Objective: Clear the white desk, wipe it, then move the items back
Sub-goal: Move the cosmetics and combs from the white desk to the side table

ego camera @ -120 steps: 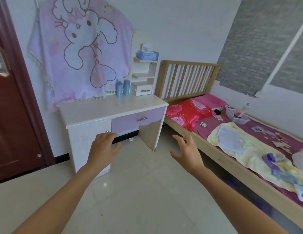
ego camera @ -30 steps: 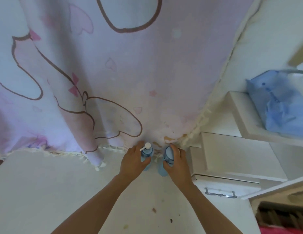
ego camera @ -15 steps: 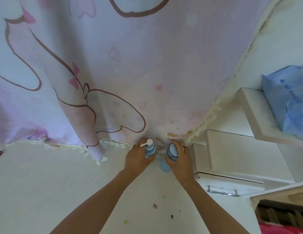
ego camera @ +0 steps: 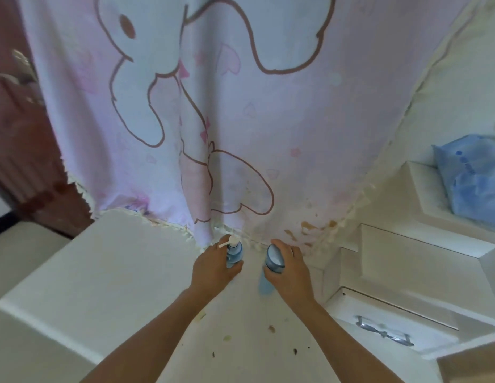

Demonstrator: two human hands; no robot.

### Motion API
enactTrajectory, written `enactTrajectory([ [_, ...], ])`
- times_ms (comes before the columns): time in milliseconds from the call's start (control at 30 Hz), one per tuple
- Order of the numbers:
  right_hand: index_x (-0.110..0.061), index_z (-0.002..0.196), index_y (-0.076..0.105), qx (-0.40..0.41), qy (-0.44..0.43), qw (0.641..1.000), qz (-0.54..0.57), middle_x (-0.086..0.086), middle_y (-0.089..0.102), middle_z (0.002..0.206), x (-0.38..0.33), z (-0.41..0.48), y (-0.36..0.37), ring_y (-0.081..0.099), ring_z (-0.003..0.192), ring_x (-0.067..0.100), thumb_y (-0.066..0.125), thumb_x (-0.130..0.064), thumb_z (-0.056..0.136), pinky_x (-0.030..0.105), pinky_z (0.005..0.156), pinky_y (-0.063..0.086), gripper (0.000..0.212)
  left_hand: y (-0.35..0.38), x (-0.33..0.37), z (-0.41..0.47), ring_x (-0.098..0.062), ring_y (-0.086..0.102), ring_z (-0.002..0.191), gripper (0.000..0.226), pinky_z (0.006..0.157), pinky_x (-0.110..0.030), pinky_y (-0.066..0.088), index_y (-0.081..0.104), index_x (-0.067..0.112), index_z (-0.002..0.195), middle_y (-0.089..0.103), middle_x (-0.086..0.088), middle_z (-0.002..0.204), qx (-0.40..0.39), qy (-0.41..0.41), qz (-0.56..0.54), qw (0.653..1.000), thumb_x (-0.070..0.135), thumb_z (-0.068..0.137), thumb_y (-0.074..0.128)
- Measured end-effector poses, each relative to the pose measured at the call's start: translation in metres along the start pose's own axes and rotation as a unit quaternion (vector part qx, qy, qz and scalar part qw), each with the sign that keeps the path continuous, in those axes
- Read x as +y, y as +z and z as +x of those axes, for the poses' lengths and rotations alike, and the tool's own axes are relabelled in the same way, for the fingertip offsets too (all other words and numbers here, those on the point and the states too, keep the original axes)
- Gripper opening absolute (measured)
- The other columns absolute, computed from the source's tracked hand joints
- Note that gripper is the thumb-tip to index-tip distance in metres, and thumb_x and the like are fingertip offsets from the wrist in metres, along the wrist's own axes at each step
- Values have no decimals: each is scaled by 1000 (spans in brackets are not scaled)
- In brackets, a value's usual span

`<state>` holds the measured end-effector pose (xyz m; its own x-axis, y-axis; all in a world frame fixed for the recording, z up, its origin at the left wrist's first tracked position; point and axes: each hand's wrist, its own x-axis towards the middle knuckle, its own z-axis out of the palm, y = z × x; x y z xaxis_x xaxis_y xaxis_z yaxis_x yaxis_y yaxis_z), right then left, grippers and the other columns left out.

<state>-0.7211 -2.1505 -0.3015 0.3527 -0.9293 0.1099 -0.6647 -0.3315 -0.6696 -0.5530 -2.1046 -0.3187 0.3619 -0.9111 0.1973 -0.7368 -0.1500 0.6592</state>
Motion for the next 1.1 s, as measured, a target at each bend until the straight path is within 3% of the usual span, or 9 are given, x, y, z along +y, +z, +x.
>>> enactTrajectory([
  [100, -26, 130, 43, -42, -47, 998, 24, 3, 43, 123, -19, -11, 15, 51, 104, 17, 67, -22, 80, 9, 76, 32, 56, -28, -14, -29, -17, 53, 70, 35, 65, -22, 36, 54, 17, 106, 66, -4, 87, 51, -48, 11, 997, 28, 76, 68],
  [267, -25, 126, 47, -109, -135, 982, 73, 3, 45, 118, -64, -33, 49, 44, 91, 7, 69, -19, 78, -5, 69, 32, 53, -77, -47, -91, -22, 56, 73, 48, 63, -24, 37, 51, 21, 117, 61, -1, 83, 139, -144, 39, 979, 28, 74, 71],
  [467, -30, 127, 45, -178, -197, 960, 87, -4, 42, 117, -109, -81, 77, 42, 95, 3, 68, -22, 80, 6, 77, 30, 54, -123, -80, -167, -23, 53, 71, 49, 61, -29, 42, 46, 21, 121, 55, 1, 81, 188, -237, 44, 952, 28, 77, 67],
  [633, -28, 130, 42, -220, -252, 940, 66, 0, 43, 120, -141, -135, 89, 50, 101, 13, 69, -20, 79, 8, 78, 32, 58, -155, -91, -240, -22, 51, 68, 38, 53, -27, 35, 49, 18, 112, 53, 3, 77, 235, -274, 37, 932, 25, 78, 64],
  [767, -29, 130, 42, -233, -277, 930, 65, -1, 43, 121, -172, -199, 103, 52, 102, 17, 68, -20, 79, 18, 78, 38, 57, -189, -95, -317, -25, 54, 73, 31, 61, -29, 41, 47, 19, 106, 53, 3, 80, 252, -300, 34, 919, 26, 80, 62],
  [967, -32, 128, 44, -266, -321, 904, 93, -7, 41, 108, -239, -325, 144, 46, 89, 7, 67, -22, 79, 13, 72, 32, 55, -250, -116, -482, -4, 48, 59, 28, 47, -21, 31, 35, 34, 88, 47, 16, 66, 302, -362, 64, 880, 32, 78, 61],
  [1100, -32, 127, 45, -329, -383, 858, 97, -3, 45, 109, -293, -409, 177, 52, 96, 14, 67, -22, 77, 16, 73, 33, 56, -286, -123, -600, -15, 56, 70, 32, 63, -35, 50, 37, 41, 81, 52, 14, 71, 362, -423, 34, 830, 27, 75, 65],
])
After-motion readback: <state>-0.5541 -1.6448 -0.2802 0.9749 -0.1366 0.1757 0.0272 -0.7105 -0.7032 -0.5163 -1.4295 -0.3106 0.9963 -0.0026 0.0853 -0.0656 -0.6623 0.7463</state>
